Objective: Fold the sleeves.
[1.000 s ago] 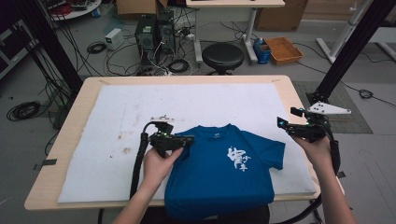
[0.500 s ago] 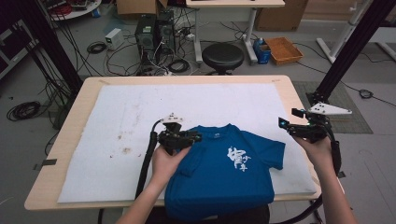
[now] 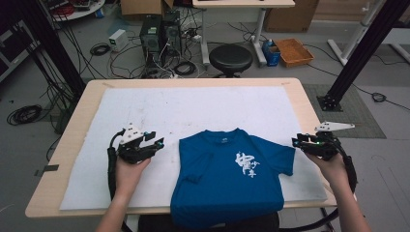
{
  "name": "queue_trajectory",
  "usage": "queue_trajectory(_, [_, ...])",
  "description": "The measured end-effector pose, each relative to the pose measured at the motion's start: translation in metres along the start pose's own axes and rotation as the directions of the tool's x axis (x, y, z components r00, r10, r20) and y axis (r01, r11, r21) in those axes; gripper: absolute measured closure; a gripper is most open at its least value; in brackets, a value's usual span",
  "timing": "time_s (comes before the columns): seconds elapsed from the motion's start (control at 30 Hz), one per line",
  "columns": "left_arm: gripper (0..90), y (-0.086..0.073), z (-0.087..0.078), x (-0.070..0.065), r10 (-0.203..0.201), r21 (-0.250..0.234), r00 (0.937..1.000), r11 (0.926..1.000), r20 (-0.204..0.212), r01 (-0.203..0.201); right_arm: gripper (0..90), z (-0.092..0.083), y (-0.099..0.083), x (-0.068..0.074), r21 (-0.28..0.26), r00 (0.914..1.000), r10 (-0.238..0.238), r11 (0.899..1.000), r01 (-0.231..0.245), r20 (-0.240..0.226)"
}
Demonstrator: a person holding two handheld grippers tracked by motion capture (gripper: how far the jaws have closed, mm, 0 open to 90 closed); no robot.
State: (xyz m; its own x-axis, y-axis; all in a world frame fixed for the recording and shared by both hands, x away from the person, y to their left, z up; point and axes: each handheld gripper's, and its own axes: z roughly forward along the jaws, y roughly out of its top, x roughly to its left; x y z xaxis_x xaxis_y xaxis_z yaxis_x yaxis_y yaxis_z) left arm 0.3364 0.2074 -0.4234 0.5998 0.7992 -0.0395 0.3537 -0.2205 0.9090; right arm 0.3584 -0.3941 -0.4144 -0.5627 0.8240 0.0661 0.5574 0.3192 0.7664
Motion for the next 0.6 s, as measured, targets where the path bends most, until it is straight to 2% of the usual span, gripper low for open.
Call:
queue_trajectory(0.03, [54.3,-0.005,-0.002,0.007,-0.017,-0.008,0.9998,0.9998,0.006,0.017,67.4,0.002,-0.003,-0.003,0.012,0.9999,0.012,1.000,-0.012,0.003])
queue_trajectory(0.1, [54.4,-0.009,-0.001,0.011,-0.023,-0.003,0.9996,0.9997,0.015,0.023,68.9,0.006,-0.007,-0.008,0.032,0.9991,0.040,0.999,-0.040,-0.013])
queue_trajectory(0.27, [54.3,-0.014,0.005,0.011,-0.016,0.030,0.9996,0.9994,0.023,0.015,71.1,0.012,-0.016,-0.015,0.074,0.9950,0.087,0.994,-0.084,-0.047])
queue_trajectory(0.37, [53.8,-0.016,0.011,0.010,0.004,0.053,0.9996,0.9986,0.029,-0.005,71.1,0.016,-0.018,-0.015,0.097,0.9941,0.088,0.992,-0.082,-0.064])
queue_trajectory(0.43, [53.5,-0.017,0.012,0.009,0.001,0.056,0.9995,0.9984,0.031,-0.002,72.9,0.018,-0.019,-0.015,0.106,0.9940,0.084,0.991,-0.076,-0.071])
queue_trajectory(0.5, [53.5,-0.018,0.013,0.010,-0.001,0.066,0.9996,0.9978,0.029,-0.001,78.7,0.020,-0.018,-0.012,0.126,0.9955,0.069,0.990,-0.061,-0.064])
queue_trajectory(0.53, [53.5,-0.019,0.013,0.011,-0.015,0.065,0.9994,0.9978,0.030,0.013,88.8,0.019,-0.017,-0.011,0.126,0.9957,0.064,0.990,-0.055,-0.066])
queue_trajectory(0.6, [53.5,-0.020,0.013,0.013,-0.019,0.070,0.9995,0.9974,0.027,0.017,89.5,0.016,-0.014,-0.009,0.124,0.9946,0.073,0.990,-0.063,-0.075])
